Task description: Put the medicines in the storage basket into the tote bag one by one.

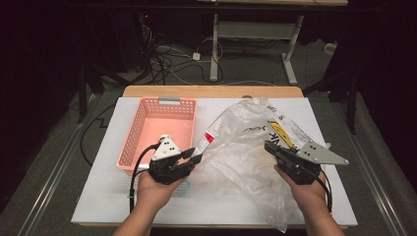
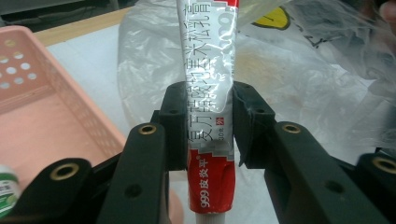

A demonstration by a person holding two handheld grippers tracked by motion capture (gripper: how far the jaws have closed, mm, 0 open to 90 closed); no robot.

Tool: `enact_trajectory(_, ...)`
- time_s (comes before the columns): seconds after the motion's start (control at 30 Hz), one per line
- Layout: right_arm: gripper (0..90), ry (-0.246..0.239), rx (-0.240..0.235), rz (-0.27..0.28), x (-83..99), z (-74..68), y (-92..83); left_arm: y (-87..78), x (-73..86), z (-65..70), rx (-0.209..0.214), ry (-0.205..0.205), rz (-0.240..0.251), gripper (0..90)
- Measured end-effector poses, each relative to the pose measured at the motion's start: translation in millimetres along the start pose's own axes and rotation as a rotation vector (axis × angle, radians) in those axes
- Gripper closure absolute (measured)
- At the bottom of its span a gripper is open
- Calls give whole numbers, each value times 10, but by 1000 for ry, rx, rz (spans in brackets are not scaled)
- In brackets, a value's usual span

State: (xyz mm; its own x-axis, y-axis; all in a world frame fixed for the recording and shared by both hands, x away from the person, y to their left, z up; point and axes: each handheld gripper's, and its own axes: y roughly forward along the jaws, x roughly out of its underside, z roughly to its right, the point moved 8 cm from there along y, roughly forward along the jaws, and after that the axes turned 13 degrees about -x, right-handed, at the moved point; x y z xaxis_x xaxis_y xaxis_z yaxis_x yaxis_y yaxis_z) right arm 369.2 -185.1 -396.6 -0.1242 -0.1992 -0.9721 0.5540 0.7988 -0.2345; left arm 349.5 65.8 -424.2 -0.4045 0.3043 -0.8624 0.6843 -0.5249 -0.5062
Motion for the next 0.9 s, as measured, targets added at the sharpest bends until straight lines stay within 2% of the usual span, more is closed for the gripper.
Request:
enact_trajectory(0.4, 900, 0, 2, 7, -17, 8, -16, 84, 26, 360, 67, 68, -17, 670)
enact_trajectory(0.6, 900, -2, 1, 8, -25, -7, -16, 165, 79, 477, 95, 89, -46, 670)
enact_trajectory(0.9, 900, -5, -2, 6, -30, -25, -15, 316, 198, 602, 112, 118, -92, 670)
